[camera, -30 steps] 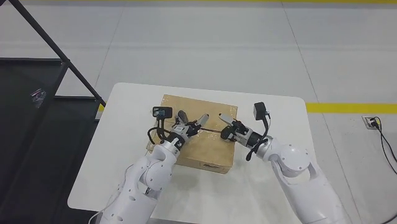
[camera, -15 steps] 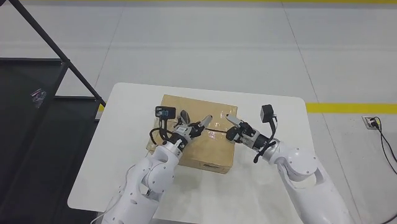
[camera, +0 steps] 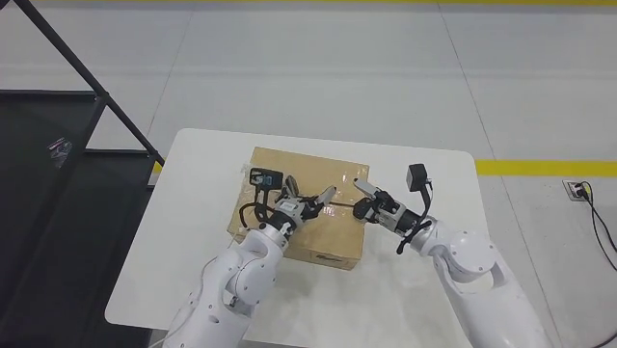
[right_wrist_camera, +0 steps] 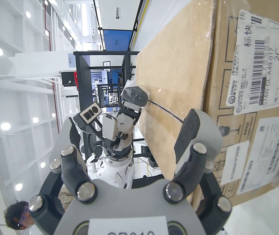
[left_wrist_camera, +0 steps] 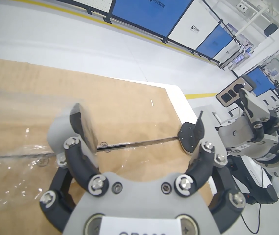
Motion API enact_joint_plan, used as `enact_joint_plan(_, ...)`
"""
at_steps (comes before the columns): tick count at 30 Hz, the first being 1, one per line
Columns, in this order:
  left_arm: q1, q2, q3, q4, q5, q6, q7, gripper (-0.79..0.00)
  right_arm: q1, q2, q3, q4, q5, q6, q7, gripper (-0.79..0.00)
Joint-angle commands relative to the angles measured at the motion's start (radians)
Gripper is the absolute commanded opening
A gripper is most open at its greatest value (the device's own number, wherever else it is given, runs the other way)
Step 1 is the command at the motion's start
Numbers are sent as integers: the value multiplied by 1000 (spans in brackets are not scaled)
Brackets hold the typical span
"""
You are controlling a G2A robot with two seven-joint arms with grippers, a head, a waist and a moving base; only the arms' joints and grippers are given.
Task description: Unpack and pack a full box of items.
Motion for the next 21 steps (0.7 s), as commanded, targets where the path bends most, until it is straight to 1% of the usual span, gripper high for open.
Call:
enact_joint_plan(1,-1,-2,4,1,6,-1,-3,0,-2,1,3,1,3,-3,1,0)
enact_joint_plan(10,-11,-9,16,10,28,-2,-8,0,-19,6,14,-7,9,-9,0,0)
enact_joint_plan(21,-13,-15,20,-12,51,10,3,0,-33,12,28,-6,24,-24,-1,0)
